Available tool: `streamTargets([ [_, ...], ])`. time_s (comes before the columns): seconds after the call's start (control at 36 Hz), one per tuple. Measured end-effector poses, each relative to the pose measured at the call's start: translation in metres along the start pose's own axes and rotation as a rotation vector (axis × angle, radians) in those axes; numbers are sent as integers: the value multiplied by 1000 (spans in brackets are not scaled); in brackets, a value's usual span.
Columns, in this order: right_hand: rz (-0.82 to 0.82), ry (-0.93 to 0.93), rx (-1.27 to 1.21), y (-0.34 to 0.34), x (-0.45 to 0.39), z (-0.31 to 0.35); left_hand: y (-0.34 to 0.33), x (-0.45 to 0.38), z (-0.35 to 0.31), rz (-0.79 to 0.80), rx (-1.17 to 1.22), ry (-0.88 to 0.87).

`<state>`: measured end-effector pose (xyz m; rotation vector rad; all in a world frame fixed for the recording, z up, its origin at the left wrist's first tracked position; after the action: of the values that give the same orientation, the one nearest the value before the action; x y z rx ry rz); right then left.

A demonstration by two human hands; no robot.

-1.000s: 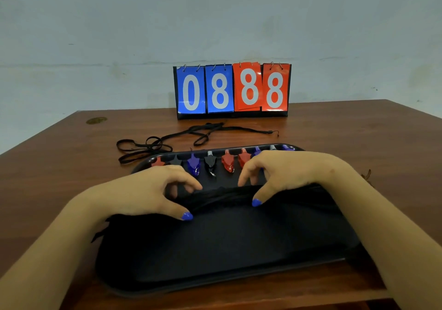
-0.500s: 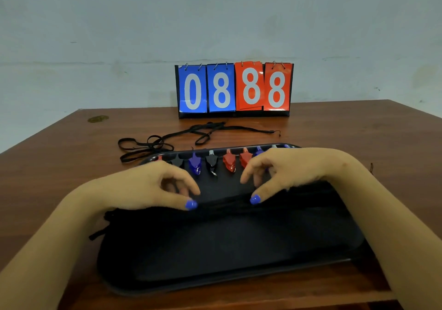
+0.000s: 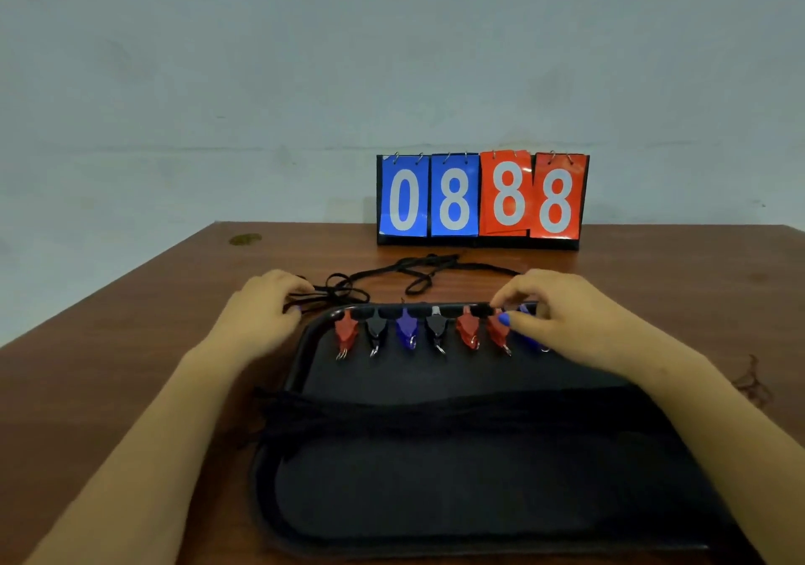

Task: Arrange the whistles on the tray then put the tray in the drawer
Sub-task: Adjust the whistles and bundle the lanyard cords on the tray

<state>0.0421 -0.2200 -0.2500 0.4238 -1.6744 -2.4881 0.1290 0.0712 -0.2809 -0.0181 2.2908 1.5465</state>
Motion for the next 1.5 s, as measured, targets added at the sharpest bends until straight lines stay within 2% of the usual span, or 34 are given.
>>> streamTargets([
  [0.17,44,-7,4,-6,-1,-2,-12,-3,10,37,-34,66],
  [0.31,69,6,25,-8,0,-1,-13,-4,13,-40,78,107],
  [0.42,58,17,42,-6,0,-1,-18,-4,13,28,-12,107],
  [0.56,67,18,57,-7,1,-1,-16,-4,12,-14,-51,119],
  [0.61,75,17,56,-7,0,0,-7,-1,8,-113,8,126],
  [0.69,82,14,56,-9,1,0,15,7,9,-377,152,185],
  [0.75,91,11,54,-11,0,-1,28,11,13,-492,129,206],
  [0.78,99,7,54,-12,0,-1,30,10,14,-497,95,204],
  [0.83,109,2,56,-13,1,-1,25,6,16,-413,39,196],
  [0.97,121,2,61,-14,1,-1,-17,-6,13,-19,47,127],
  [1.03,124,2,61,-14,1,-1,-23,-7,10,32,73,112],
  [1.11,126,1,55,-13,1,-1,-18,-6,11,20,59,109],
  [1.17,127,-1,51,-13,2,-1,-12,-5,14,-50,101,137],
  [1.28,127,-3,41,-13,2,0,7,1,18,-324,489,235],
  [1.39,133,-6,32,-13,3,0,31,10,24,-629,707,308],
  [1.5,134,-9,38,-14,2,0,41,22,32,-805,840,381],
])
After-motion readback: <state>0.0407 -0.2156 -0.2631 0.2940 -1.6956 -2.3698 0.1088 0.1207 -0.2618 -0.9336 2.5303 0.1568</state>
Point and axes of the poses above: each hand's wrist, its own x-axis away from the middle knuckle, its own y-axis out of the back of the hand, z = x × y, the point moved 7 cm from there along -x, towards the middle knuckle, and after that the axes turned 2 degrees about x, right-handed, at the moved point
